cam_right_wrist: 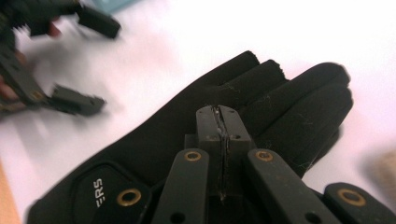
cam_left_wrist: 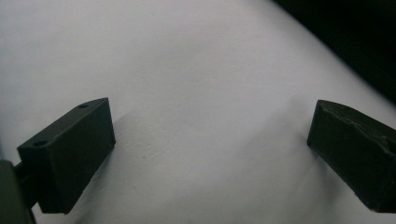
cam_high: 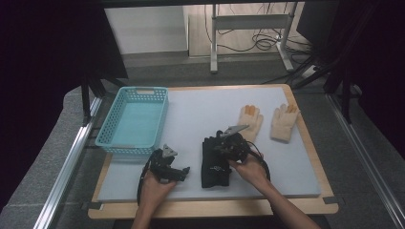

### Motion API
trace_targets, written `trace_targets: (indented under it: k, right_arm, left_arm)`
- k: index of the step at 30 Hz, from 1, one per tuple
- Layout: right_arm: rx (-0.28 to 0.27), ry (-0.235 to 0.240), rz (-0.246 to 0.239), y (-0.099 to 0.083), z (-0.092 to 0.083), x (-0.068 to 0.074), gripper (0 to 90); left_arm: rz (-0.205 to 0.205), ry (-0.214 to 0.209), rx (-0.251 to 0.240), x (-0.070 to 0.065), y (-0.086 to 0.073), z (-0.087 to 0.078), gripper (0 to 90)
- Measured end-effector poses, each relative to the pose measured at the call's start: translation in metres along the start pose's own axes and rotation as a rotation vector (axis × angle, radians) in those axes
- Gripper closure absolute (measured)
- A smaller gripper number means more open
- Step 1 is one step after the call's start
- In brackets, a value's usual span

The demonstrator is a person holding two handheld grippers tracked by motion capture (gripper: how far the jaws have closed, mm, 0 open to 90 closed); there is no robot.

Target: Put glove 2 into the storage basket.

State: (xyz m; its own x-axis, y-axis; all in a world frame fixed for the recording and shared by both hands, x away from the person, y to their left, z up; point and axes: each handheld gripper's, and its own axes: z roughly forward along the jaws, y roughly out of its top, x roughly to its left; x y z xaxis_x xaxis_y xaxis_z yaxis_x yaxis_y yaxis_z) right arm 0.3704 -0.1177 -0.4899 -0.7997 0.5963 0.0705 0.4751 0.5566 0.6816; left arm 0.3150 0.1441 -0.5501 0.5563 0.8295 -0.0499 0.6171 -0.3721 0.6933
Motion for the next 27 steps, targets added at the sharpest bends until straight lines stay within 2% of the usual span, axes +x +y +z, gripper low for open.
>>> trace_targets:
  k: [3,4,6,9,12,14,18,20,23,24,27]
  right_arm:
    - [0.007,0.004,0.004,-0.009,0.01,-0.001,83.8]
    - [0.002,0.013,0.007,-0.01,0.01,-0.002,78.1]
    - [-0.016,0.024,0.012,-0.008,0.005,-0.005,68.5]
    - [-0.04,-0.005,0.001,-0.005,-0.007,-0.008,58.4]
    - [-0.035,-0.001,-0.007,-0.008,-0.017,-0.014,54.0]
    - [-0.038,-0.016,0.002,-0.015,-0.022,-0.019,52.9]
    - [-0.048,-0.005,0.033,-0.036,-0.029,-0.027,55.1]
    - [-0.05,0.001,0.025,-0.046,-0.031,-0.03,62.6]
    - [-0.062,0.002,0.017,-0.06,-0.036,-0.028,84.3]
    - [-0.071,0.024,0.008,-0.064,-0.038,-0.028,87.7]
    - [-0.06,0.04,-0.003,-0.071,-0.036,-0.023,88.7]
  left_arm:
    - [0.0,0.0,0.0,0.0,0.0,0.0,1.2]
    - [0.0,0.0,0.0,0.0,0.0,0.0,1.2]
    - [0.0,0.0,0.0,0.0,0.0,0.0,1.2]
    - [-0.005,0.0,-0.003,0.0,0.0,0.0,1.2]
    - [0.0,0.0,0.001,0.0,0.0,0.0,1.2]
    - [0.0,-0.001,0.001,0.0,0.0,0.0,1.3]
    - [-0.001,-0.001,-0.001,0.0,0.0,0.0,1.4]
    - [0.0,-0.001,-0.005,0.0,0.0,-0.001,2.0]
    - [0.004,0.001,-0.004,0.0,-0.002,-0.003,3.6]
    - [0.0,0.002,-0.003,0.001,-0.003,-0.004,3.6]
    - [-0.011,0.013,-0.002,0.006,-0.007,-0.008,3.2]
